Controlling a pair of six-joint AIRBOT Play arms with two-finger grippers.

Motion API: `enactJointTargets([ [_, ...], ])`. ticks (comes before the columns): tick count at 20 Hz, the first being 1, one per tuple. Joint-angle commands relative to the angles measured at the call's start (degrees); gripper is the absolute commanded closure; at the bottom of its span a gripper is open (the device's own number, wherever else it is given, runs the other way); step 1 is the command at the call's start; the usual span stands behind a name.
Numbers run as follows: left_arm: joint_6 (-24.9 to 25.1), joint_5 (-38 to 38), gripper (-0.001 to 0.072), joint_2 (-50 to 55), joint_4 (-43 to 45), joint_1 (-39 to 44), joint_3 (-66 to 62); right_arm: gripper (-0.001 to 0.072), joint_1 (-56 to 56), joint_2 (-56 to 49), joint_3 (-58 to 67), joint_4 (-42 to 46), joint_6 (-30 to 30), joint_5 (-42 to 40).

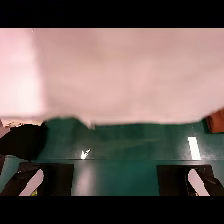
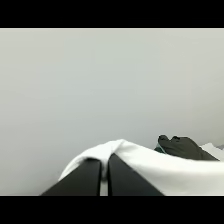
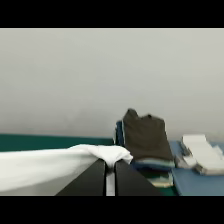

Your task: Fold the shirts.

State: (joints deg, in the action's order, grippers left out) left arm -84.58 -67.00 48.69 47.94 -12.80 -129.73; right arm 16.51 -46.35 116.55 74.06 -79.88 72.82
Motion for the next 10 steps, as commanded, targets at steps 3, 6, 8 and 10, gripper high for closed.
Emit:
enactJointTargets([
  [3, -0.5, -5.3, 0.0683, 4.3, -0.5, 0.0, 13.6, 0.0693, 5.2, -9.7, -2.9, -4.9, -2.2, 13.0],
  [6, -0.2, -9.2, 0.0683, 9.0, -0.4, 0.0, 30.3, 0.0693, 1.4, -16.9, -10.8, -5.0, -2.2, 16.8],
  [8, 1.3, -9.7, 0.0683, 13.6, -0.4, 0.0, 38.9, 0.0693, -1.9, -21.7, -15.4, -5.0, -2.2, 17.1],
  [10, 3.9, -7.9, 0.0683, 19.5, 0.1, 0.9, 43.4, 0.0694, -5.1, -27.0, -18.1, -4.9, -2.2, 16.3],
])
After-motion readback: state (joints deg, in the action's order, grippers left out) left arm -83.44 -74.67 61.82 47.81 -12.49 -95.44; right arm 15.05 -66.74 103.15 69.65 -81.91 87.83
